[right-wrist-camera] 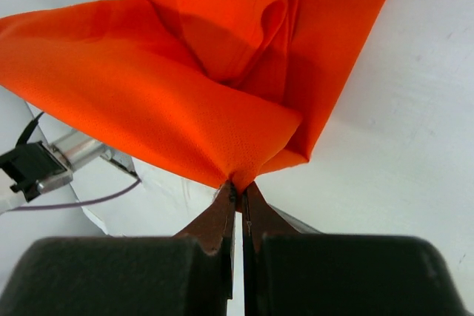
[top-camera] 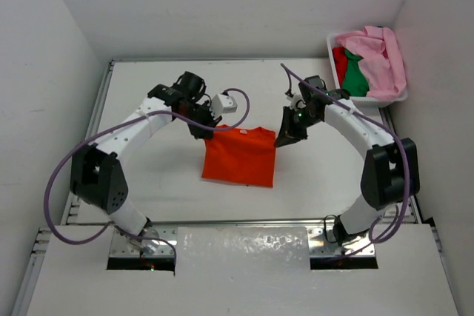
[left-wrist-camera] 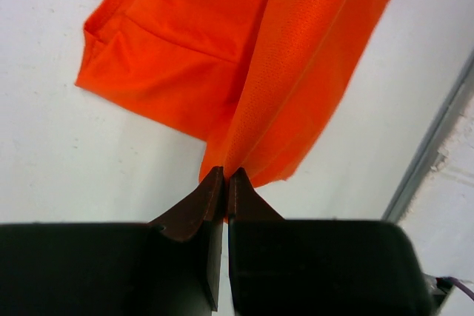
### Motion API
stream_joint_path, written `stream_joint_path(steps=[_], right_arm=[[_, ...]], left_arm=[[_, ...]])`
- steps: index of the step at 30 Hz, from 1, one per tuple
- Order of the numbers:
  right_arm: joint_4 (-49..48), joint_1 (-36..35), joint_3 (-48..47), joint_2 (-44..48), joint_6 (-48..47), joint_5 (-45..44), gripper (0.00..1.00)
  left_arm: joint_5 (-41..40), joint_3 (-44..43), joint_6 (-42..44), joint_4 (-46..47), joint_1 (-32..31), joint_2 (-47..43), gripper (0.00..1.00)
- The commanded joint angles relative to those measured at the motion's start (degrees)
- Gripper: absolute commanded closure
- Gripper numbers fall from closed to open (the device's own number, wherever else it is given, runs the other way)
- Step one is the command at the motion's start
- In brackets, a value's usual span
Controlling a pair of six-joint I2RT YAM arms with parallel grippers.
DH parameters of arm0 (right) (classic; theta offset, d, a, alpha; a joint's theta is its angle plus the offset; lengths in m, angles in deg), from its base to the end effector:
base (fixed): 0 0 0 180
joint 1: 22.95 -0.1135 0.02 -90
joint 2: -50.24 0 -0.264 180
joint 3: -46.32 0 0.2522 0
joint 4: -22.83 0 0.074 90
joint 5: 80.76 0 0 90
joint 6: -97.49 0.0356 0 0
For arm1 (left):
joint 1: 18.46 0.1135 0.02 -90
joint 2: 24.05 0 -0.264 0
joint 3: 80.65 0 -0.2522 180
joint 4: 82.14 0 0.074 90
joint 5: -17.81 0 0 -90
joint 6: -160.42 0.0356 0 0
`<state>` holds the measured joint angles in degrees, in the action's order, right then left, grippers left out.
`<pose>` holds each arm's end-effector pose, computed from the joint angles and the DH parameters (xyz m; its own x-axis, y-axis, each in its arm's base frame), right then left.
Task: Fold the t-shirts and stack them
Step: Fold the long partially folded tshirt into a neat square
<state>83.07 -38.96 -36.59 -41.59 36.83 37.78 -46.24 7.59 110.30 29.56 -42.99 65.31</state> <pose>0.2981 0.1032 0.2399 -0.9819 0.1661 -0.0913 0.0865 0.8215 0.5636 0.2777 -0.1438 0.2913 -0.2937 0.7678 -0.5695 0.9437 0.3278 -0.0447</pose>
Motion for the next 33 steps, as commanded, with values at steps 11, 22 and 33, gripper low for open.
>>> stream_joint_path(steps=[11,22,33], right_arm=[[-9.03,4.85,-9.42,-14.5,0.28,-3.84,1.0],[-13.25,8.54,-24.45,-30.59,1.86,-3.49,0.91],[-13.62,8.98,-42.21,-37.91,-6.39,-15.51,0.73]], left_arm=[[-5.74,-8.22,-5.07,17.44,2.47,14.61,0.96],[-11.36,-14.37,-7.8,26.41,5.55,26.03,0.81],[-23.31,-25.34,-17.81,28.19,8.71,35.35,0.68]])
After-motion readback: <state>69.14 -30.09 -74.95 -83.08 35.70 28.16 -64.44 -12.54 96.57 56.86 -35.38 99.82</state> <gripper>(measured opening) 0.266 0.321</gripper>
